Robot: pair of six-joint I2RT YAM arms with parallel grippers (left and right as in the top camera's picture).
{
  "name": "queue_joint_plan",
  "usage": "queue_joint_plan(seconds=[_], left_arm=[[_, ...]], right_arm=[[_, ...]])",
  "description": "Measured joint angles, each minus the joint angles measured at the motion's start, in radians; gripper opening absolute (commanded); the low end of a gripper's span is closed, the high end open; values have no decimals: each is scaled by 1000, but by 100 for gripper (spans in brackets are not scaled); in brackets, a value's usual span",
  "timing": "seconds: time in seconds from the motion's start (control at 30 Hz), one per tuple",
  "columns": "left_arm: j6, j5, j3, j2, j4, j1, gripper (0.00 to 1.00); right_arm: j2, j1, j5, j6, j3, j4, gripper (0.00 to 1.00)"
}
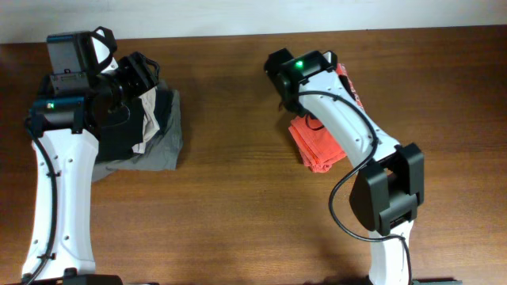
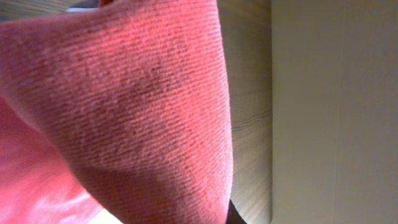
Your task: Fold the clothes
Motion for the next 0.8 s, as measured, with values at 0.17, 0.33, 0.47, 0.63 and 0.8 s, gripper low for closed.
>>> queue_joint_plan(seconds=[0.17, 0.33, 0.47, 0.63, 0.8], left_arm=[[0, 0, 0, 0, 0, 0, 68], [0, 0, 0, 0, 0, 0, 68], [0, 0, 0, 0, 0, 0, 68], [0, 0, 0, 0, 0, 0, 68], [-1, 0, 0, 0, 0, 0, 71]], right_arm=[[0, -17, -29, 1, -5, 20, 4], [0, 8, -98, -1, -46, 77, 4], [0, 39, -130, 0, -134, 139, 4], [0, 61, -185, 0, -232, 200, 4], [0, 79, -235, 0, -273, 235, 4]])
